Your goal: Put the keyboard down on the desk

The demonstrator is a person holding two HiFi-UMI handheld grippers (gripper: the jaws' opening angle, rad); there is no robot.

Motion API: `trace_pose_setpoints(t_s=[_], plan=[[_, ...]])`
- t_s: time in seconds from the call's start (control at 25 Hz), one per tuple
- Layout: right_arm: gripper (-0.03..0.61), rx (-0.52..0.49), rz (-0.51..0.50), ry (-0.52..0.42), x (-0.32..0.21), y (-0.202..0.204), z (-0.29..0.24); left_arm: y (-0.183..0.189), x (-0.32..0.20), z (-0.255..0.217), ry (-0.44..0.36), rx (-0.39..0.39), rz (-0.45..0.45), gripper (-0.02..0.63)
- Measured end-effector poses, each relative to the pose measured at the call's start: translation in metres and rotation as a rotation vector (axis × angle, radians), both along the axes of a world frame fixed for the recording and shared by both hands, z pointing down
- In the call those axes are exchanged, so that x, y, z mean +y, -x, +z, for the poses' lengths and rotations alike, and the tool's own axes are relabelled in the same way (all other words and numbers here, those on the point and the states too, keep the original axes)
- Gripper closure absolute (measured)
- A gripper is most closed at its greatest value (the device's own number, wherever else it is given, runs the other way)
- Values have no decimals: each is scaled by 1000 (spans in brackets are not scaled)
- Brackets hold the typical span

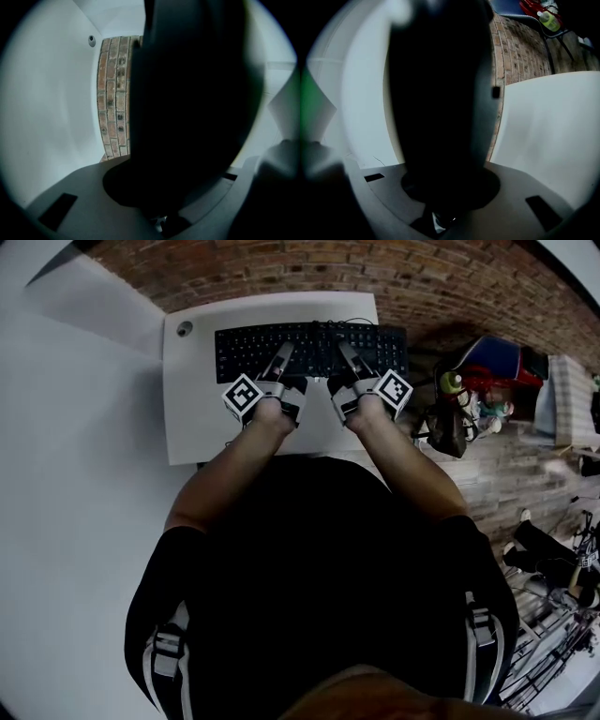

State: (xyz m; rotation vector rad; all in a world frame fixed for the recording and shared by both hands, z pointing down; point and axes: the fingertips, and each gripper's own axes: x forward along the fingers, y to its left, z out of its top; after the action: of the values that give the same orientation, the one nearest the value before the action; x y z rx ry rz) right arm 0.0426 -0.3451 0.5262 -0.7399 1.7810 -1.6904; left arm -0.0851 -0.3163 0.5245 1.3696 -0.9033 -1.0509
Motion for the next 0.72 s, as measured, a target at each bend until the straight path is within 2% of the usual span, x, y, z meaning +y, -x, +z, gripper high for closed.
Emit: trace_pose_setpoints(t_s=[0.16, 0.32, 0.72], plan=[[460, 12, 5, 15, -11, 14, 10, 14, -14, 5, -7, 6, 6, 531], [460, 11, 14, 30, -22, 24, 14, 25, -25, 17, 26, 4, 16, 531], [460, 7, 46, 60, -51, 31, 33, 32, -59, 30, 47, 1, 52, 531]])
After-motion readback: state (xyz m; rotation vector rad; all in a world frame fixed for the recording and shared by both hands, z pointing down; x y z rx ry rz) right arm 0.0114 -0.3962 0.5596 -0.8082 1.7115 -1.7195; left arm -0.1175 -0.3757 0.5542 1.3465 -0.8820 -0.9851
